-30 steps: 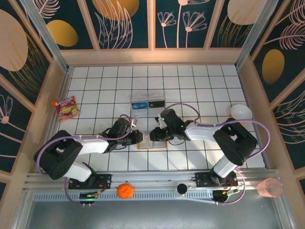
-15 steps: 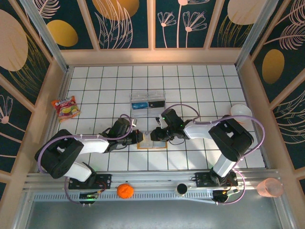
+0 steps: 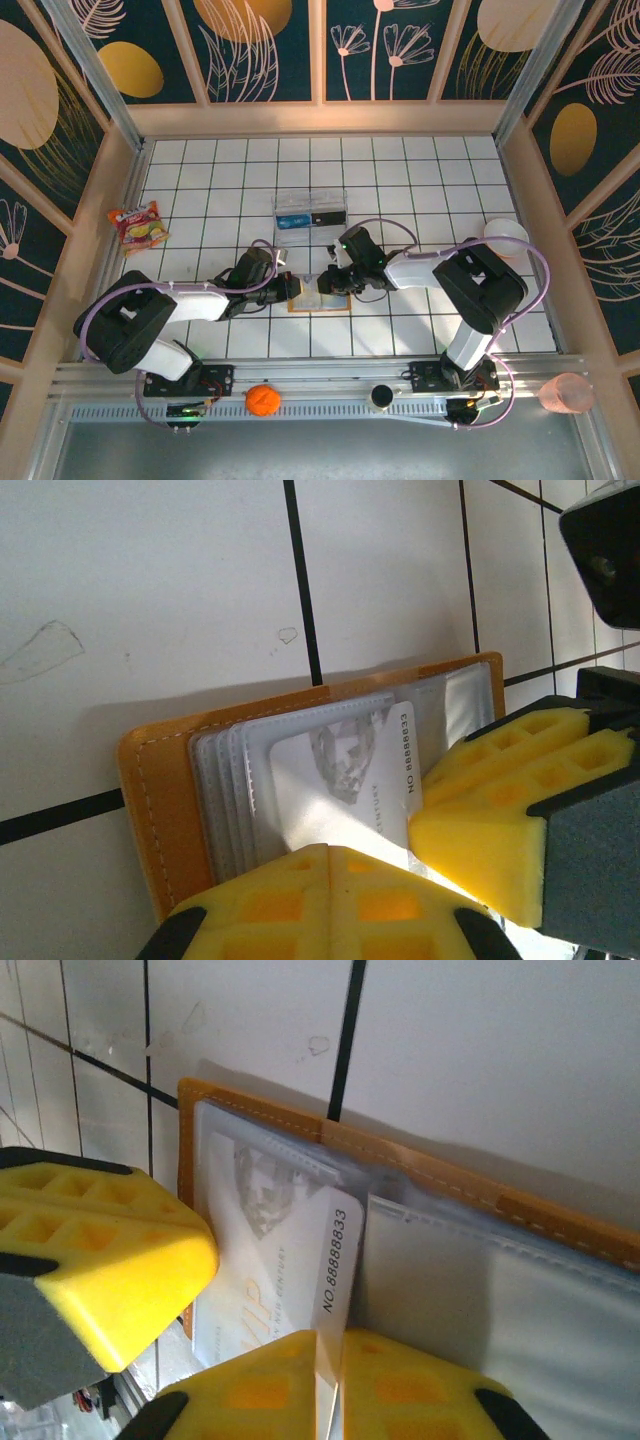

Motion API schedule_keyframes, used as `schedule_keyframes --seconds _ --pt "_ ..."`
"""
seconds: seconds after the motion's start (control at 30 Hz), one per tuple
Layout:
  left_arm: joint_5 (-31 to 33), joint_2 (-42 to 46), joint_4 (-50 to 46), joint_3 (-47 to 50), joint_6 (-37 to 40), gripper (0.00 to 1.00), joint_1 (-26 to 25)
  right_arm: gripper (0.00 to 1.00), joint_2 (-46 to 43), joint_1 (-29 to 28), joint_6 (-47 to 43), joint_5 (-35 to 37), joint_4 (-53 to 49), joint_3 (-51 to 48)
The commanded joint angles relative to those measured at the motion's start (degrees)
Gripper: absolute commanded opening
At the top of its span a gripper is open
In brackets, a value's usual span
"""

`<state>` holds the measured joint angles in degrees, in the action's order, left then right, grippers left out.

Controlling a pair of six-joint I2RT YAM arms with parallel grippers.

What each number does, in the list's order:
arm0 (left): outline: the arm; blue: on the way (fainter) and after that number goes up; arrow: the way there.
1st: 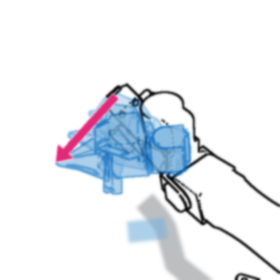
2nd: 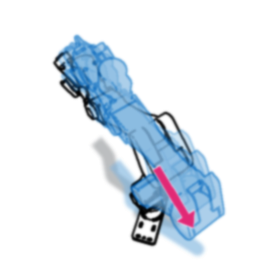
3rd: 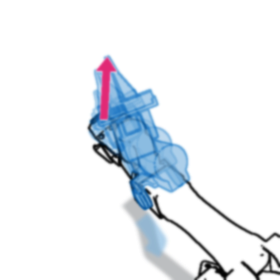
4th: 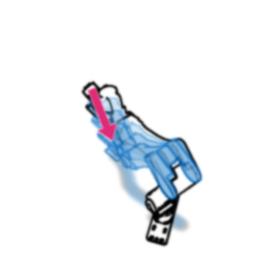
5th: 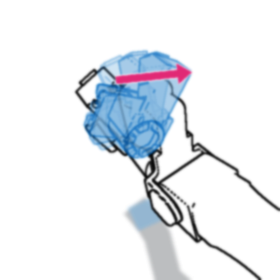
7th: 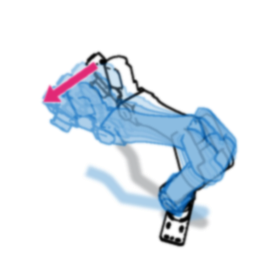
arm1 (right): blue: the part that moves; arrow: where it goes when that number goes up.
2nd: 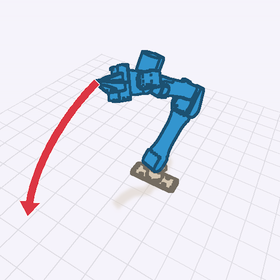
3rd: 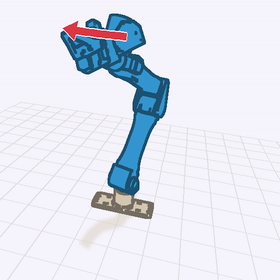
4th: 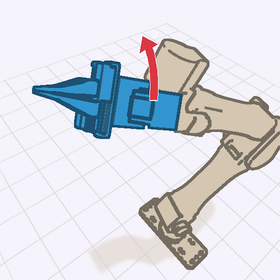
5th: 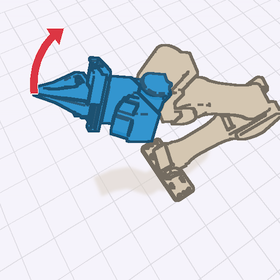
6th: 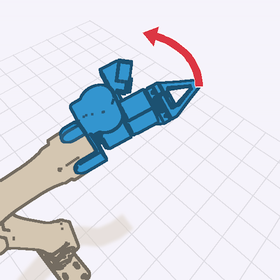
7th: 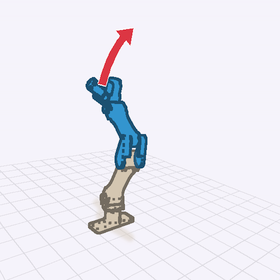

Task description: Take the credit cards out of the card holder

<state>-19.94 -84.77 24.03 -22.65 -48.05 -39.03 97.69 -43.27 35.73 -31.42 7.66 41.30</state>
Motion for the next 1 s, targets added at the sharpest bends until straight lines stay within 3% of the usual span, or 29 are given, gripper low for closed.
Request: schedule_keyframes --seconds 0.0,0.5,0.97 --pt "-0.7 -0.9 -1.3 1.4 -0.4 0.0 -0.3 0.0 0.4 0.4 0.6 0.3 1.0 -0.9" --pt "-0.1 1.1 -0.5 2.9 -1.4 0.0 -0.3 0.0 -8.8 2.5 0.1 6.9 -6.6 -5.5" --pt "0.0 0.7 -0.1 2.3 -0.6 0.0 -0.3 0.0 -12.3 2.6 -5.5 11.9 -19.8 0.5"
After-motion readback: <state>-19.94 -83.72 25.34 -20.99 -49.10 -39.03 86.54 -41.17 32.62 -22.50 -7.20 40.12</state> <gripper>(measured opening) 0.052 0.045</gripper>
